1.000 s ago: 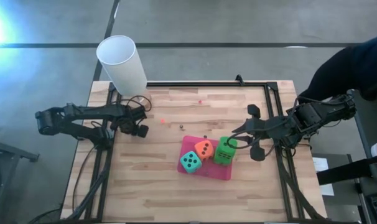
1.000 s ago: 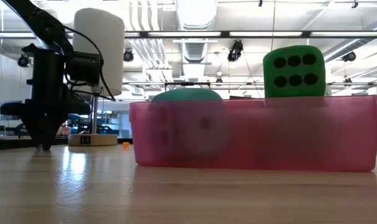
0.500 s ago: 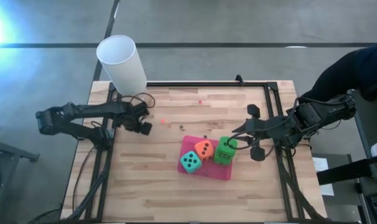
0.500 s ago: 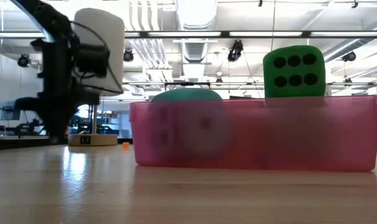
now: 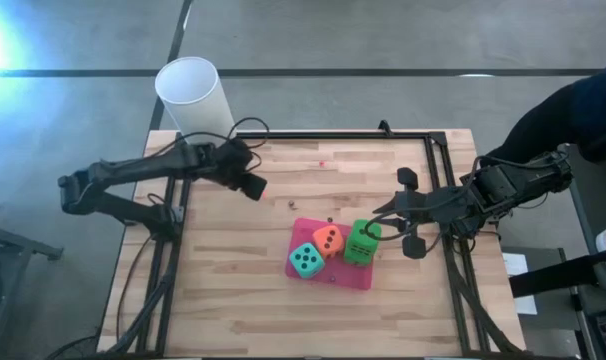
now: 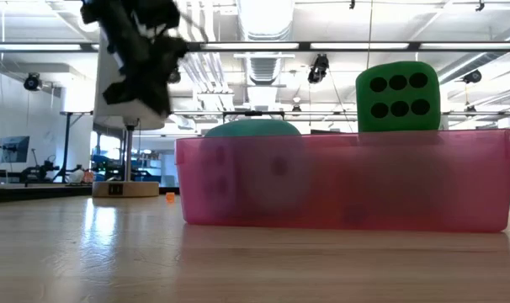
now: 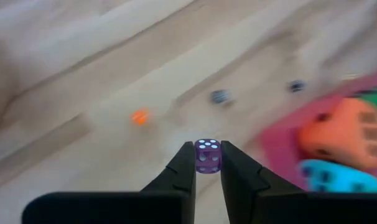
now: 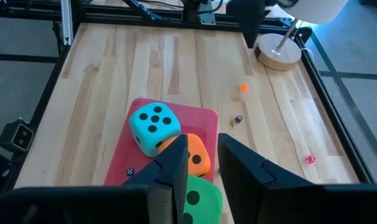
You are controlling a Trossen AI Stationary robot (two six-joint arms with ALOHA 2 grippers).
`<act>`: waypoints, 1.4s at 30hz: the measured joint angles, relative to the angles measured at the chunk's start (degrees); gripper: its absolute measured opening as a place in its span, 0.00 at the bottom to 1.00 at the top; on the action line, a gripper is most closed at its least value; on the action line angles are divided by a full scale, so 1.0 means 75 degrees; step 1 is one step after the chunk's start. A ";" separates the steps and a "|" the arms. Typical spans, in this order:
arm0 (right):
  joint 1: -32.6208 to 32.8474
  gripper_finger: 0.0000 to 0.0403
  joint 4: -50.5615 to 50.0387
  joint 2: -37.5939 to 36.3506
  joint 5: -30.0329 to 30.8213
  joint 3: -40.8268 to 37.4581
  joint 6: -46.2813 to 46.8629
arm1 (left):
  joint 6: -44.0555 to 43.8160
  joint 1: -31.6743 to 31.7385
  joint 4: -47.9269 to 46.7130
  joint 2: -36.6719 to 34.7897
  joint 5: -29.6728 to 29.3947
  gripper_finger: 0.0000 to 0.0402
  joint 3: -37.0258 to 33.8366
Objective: Pick & Place Dice
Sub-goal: Put the small violet dice into the pink bin
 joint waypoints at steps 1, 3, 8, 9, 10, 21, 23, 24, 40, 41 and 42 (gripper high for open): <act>0.0000 0.22 0.0000 0.0000 0.0000 0.0000 -0.0003 | 0.0051 -0.0128 0.0135 0.0000 0.0001 0.12 0.0112; 0.0000 0.22 0.0000 0.0000 0.0001 0.0000 -0.0003 | 0.0187 -0.0404 0.0514 -0.0003 0.0004 0.12 0.0263; -0.0006 0.22 0.0000 0.0000 0.0000 0.0000 -0.0005 | 0.0835 -0.1217 0.1790 0.0016 0.0032 0.12 0.0260; -0.0006 0.22 0.0002 0.0000 0.0003 0.0000 -0.0006 | 0.1050 -0.1400 0.2023 0.0054 0.0038 0.12 0.0257; -0.0006 0.21 0.0001 0.0000 0.0000 0.0000 -0.0005 | 0.1317 -0.1566 0.2205 0.0098 0.0055 0.12 0.0249; -0.0006 0.20 0.0010 0.0000 -0.0003 0.0001 0.0002 | 0.2504 -0.2441 0.3147 0.1416 0.0129 0.13 0.0207; -0.0003 0.20 0.0024 0.0000 -0.0003 0.0002 -0.0001 | 0.2698 -0.2460 0.3283 0.1668 0.0333 0.13 0.0206; -0.0003 0.21 0.0026 0.0000 -0.0003 0.0000 0.0000 | 0.2817 -0.2469 0.3325 0.1784 0.0424 0.13 0.0212; 0.0003 0.20 0.0091 0.0000 -0.0005 0.0000 0.0020 | 0.3522 -0.2541 0.4286 0.3252 0.0915 0.15 0.0219; 0.0000 0.19 0.0118 0.0000 -0.0006 0.0000 0.0020 | 0.3525 -0.2541 0.4290 0.3280 0.0912 0.16 0.0219; 0.0000 0.19 0.0154 0.0000 -0.0006 0.0001 0.0018 | 0.3525 -0.2541 0.4277 0.3300 0.0912 0.17 0.0219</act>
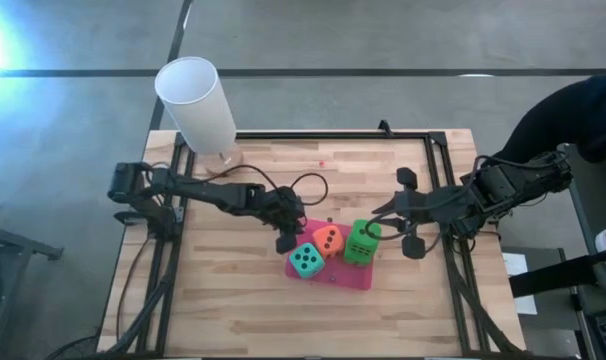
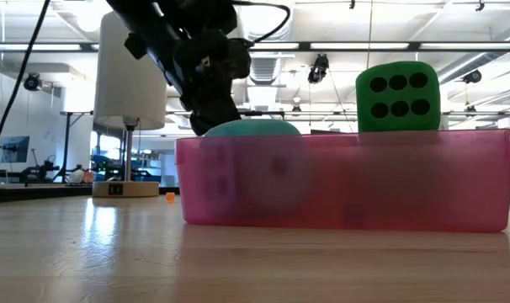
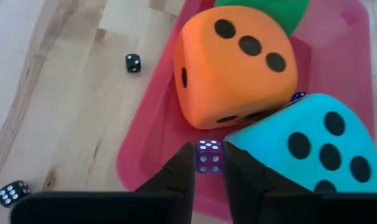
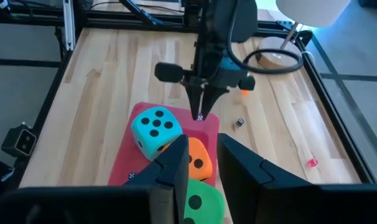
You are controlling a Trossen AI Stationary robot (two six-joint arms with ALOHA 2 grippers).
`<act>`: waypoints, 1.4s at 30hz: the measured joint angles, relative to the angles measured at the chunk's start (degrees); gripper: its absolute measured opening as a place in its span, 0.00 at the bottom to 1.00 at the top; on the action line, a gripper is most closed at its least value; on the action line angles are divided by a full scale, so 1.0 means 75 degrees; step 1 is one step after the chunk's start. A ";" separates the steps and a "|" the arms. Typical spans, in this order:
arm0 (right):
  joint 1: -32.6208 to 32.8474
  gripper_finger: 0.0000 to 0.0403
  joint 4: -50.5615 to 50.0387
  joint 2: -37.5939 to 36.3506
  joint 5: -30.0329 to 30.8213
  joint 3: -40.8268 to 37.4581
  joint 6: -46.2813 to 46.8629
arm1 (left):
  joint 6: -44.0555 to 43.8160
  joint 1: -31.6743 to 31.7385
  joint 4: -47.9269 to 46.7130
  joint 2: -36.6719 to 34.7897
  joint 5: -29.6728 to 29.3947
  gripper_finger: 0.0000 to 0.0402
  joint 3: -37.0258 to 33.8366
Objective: Pick & Place Dice
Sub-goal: Put the small violet dice into the pink bin, then put the small orange dice into the pink bin
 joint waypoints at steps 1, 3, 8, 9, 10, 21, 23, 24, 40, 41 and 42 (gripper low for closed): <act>0.0000 0.19 0.0054 0.0000 0.0000 -0.0001 -0.0001 | 0.0000 0.0003 -0.0004 0.0007 -0.0002 0.19 0.0000; 0.0000 0.19 0.0139 0.0000 0.0003 -0.0001 -0.0009 | 0.0030 0.0003 -0.0004 0.0007 -0.0005 0.22 0.0000; 0.0000 0.20 0.0199 0.0000 0.0000 0.0001 -0.0013 | 0.0052 0.0001 -0.0016 0.0004 -0.0003 0.29 0.0000; 0.0000 0.20 0.0208 0.0000 0.0001 -0.0001 -0.0015 | 0.0052 0.0003 -0.0016 0.0004 -0.0006 0.31 0.0000; 0.0000 0.20 0.0219 0.0000 0.0000 -0.0001 -0.0015 | 0.0052 0.0003 -0.0016 0.0004 -0.0008 0.33 0.0000; 0.0000 0.19 0.0219 0.0000 0.0003 -0.0001 0.0002 | 0.1260 0.0058 -0.0278 -0.0047 -0.0119 0.45 0.0000; 0.0000 0.19 0.0219 0.0000 0.0003 -0.0001 -0.0001 | 0.1516 0.0058 -0.0292 -0.0048 -0.0140 0.46 0.0000; -0.0004 0.18 0.0219 0.0000 0.0003 -0.0001 -0.0001 | 0.1626 0.0058 -0.0321 -0.0048 -0.0178 0.47 0.0000; -0.0005 0.22 0.0224 0.0000 0.0003 -0.0001 -0.0027 | 0.1441 0.0654 -0.1597 -0.1068 -0.0723 0.50 0.0177; -0.0003 0.22 0.0225 0.0000 0.0006 -0.0001 -0.0025 | 0.1443 0.0749 -0.1824 -0.1199 -0.0778 0.50 0.0160; -0.0003 0.22 0.0230 0.0000 0.0006 -0.0001 -0.0025 | 0.1443 0.0856 -0.2051 -0.1309 -0.0811 0.50 0.0160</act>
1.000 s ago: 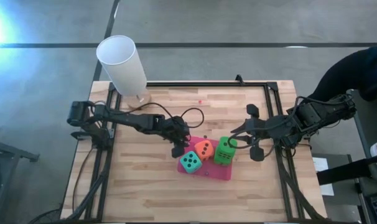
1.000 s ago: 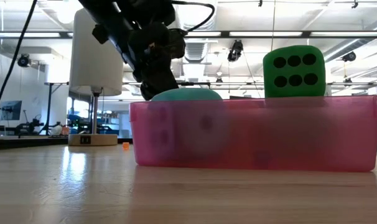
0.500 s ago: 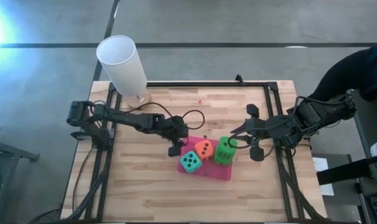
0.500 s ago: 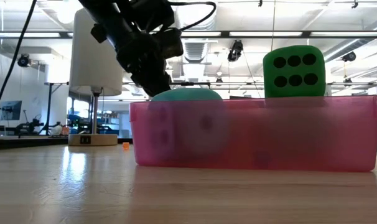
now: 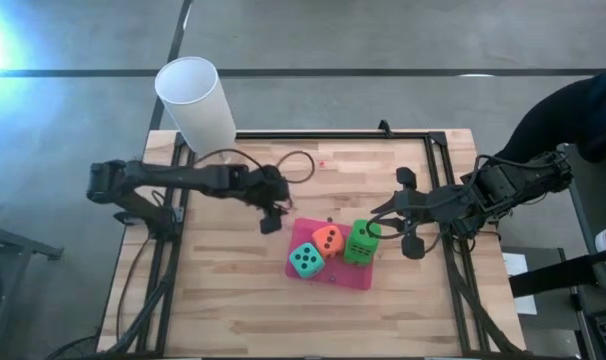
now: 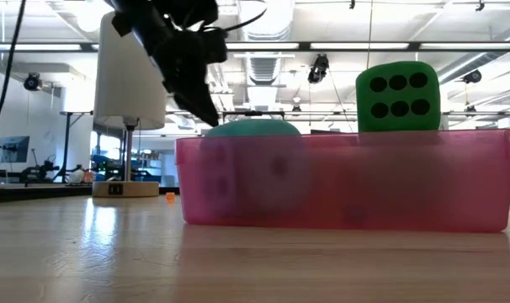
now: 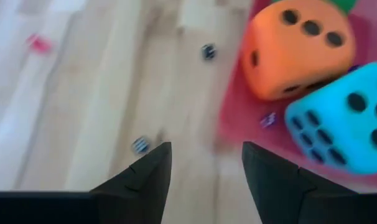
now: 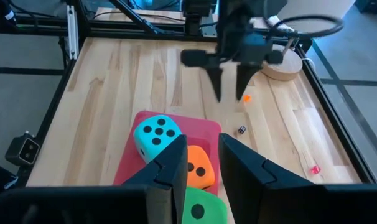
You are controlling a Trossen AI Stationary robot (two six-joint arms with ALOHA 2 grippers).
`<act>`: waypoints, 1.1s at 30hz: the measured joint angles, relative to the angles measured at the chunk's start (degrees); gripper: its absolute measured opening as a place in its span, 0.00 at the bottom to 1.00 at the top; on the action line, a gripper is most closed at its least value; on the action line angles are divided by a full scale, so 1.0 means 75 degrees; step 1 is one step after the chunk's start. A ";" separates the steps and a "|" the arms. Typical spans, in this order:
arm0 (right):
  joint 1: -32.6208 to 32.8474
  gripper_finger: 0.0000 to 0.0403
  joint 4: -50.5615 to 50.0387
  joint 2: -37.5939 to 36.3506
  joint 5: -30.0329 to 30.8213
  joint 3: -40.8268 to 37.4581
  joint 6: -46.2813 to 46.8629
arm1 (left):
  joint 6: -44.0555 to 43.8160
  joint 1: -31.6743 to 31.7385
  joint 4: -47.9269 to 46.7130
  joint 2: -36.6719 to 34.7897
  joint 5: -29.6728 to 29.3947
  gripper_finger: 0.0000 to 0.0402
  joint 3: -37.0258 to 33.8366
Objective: Pick & Place Dice
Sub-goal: Put the small orange dice into the pink bin
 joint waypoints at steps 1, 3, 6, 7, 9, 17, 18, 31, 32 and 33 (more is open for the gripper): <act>0.0000 0.22 0.0000 0.0000 0.0000 0.0001 -0.0003 | 0.0006 0.0103 -0.0205 -0.0107 -0.0027 0.50 0.0000; 0.0000 0.21 0.0000 0.0000 0.0000 0.0003 0.0000 | 0.0101 0.0318 -0.0693 -0.0252 -0.0081 0.48 -0.0006; 0.0006 0.19 0.0003 0.0000 0.0000 0.0001 -0.0003 | 0.0354 0.0651 -0.1235 -0.0338 -0.0080 0.47 -0.0040; 0.0006 0.19 0.0011 0.0000 0.0000 0.0000 -0.0001 | 0.0467 0.0752 -0.1329 -0.0342 -0.0080 0.46 -0.0099; 0.0006 0.18 0.0020 0.0000 0.0000 -0.0012 -0.0003 | 0.0770 0.0959 -0.1380 -0.0342 -0.0080 0.45 -0.0288; 0.0006 0.18 0.0050 0.0000 0.0003 -0.0134 0.0000 | 0.1178 0.1840 -0.0680 -0.0295 -0.0075 0.41 -0.1435; 0.0006 0.18 0.0048 0.0000 0.0003 -0.0147 0.0000 | 0.1180 0.1940 -0.0516 -0.0295 -0.0075 0.40 -0.1585; -0.0003 0.18 0.0052 0.0000 0.0206 -0.0177 0.0029 | 0.1322 0.2428 0.1751 -0.0030 0.0324 0.35 -0.2871; -0.0003 0.18 0.0054 0.0000 0.0207 -0.0178 0.0042 | 0.1317 0.2435 0.1925 0.0024 0.0314 0.34 -0.2918; -0.0003 0.18 0.0050 0.0000 0.0207 -0.0181 0.0060 | 0.1320 0.2453 0.2052 0.0069 0.0287 0.34 -0.2931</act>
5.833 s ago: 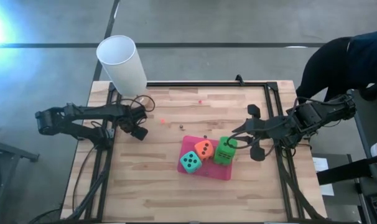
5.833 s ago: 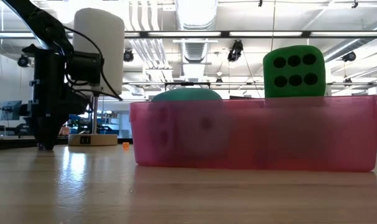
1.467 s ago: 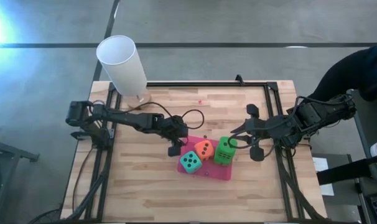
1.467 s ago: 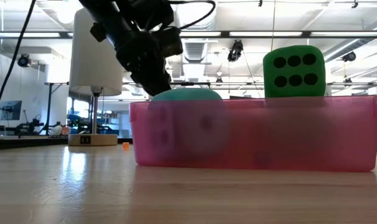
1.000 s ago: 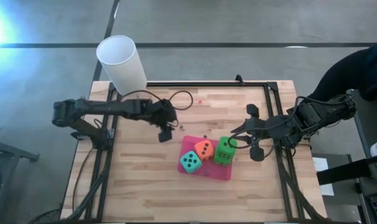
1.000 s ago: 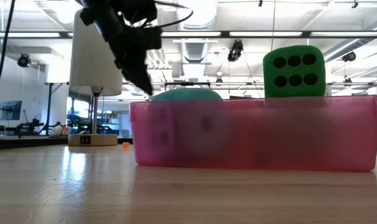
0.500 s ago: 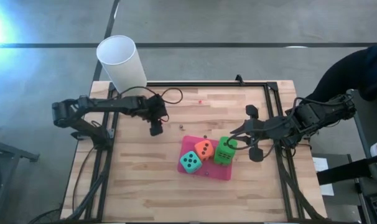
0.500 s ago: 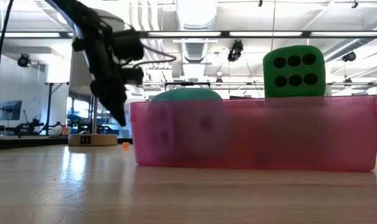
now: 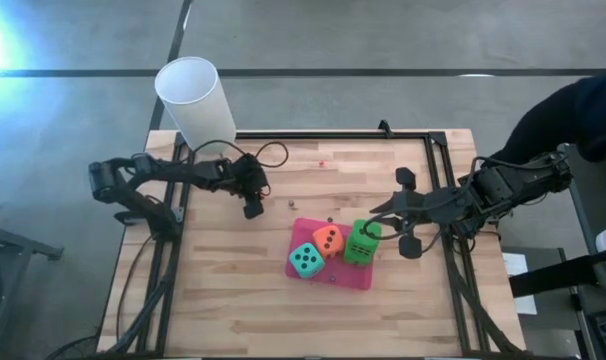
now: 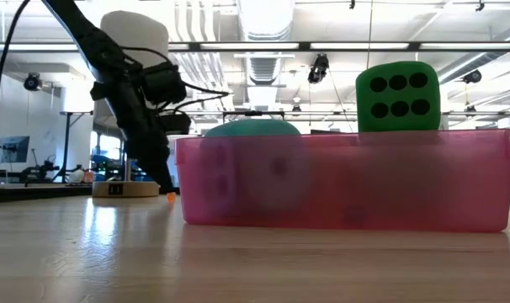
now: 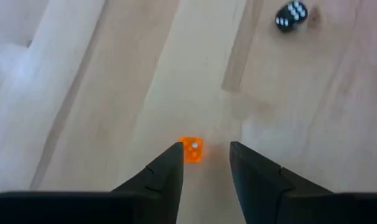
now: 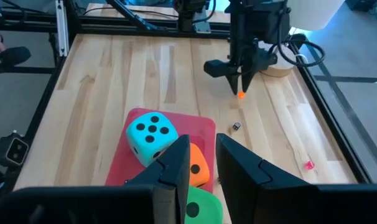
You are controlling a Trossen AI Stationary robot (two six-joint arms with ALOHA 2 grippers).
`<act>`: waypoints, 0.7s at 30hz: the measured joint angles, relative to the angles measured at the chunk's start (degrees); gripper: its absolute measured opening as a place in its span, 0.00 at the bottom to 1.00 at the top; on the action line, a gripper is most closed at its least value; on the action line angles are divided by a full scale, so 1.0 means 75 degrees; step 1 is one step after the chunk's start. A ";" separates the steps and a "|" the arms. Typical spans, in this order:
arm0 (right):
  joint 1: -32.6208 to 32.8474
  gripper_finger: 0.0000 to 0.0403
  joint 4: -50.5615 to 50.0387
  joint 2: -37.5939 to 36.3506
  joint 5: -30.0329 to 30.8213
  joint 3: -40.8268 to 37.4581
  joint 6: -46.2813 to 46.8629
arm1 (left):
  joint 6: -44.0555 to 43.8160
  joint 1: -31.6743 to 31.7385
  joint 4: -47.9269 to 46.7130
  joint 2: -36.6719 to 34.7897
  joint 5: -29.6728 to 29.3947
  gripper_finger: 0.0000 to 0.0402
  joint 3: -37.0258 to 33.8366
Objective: Pick & Place Dice
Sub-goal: Put the small orange dice into the pink bin
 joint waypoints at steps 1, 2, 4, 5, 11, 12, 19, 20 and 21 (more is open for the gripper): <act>0.0000 0.17 0.0004 0.0000 0.0001 0.0000 0.0002 | -0.0003 0.0019 0.0070 0.0034 -0.0019 0.33 0.0000; 0.0000 0.17 0.0006 0.0000 0.0000 0.0000 0.0002 | -0.0001 0.0051 0.0114 0.0068 -0.0066 0.33 0.0006; 0.0000 0.17 0.0014 0.0000 0.0000 0.0000 0.0010 | -0.0003 0.0116 0.0199 0.0099 -0.0169 0.32 0.0004; 0.0000 0.17 0.0023 0.0000 0.0000 0.0000 0.0010 | 0.0000 0.0146 0.0214 0.0099 -0.0185 0.32 0.0003; -0.0015 0.19 0.0172 0.0000 0.0000 0.0000 0.0016 | 0.0079 0.0173 0.0187 0.0099 -0.0191 0.31 0.0008; -0.0015 0.20 0.0202 0.0000 0.0000 0.0000 0.0004 | 0.0039 0.0176 0.0187 0.0099 -0.0195 0.30 0.0019; -0.0017 0.21 0.0210 0.0000 0.0000 0.0000 0.0002 | -0.0544 0.0170 0.0250 0.0090 -0.0132 0.31 0.0536; -0.0017 0.22 0.0210 0.0000 0.0000 0.0000 0.0002 | -0.0513 0.0170 0.0293 0.0090 -0.0134 0.31 0.0586; -0.0017 0.21 0.0210 0.0000 0.0003 0.0000 0.0002 | -0.0430 0.0170 0.0332 0.0090 -0.0135 0.32 0.0608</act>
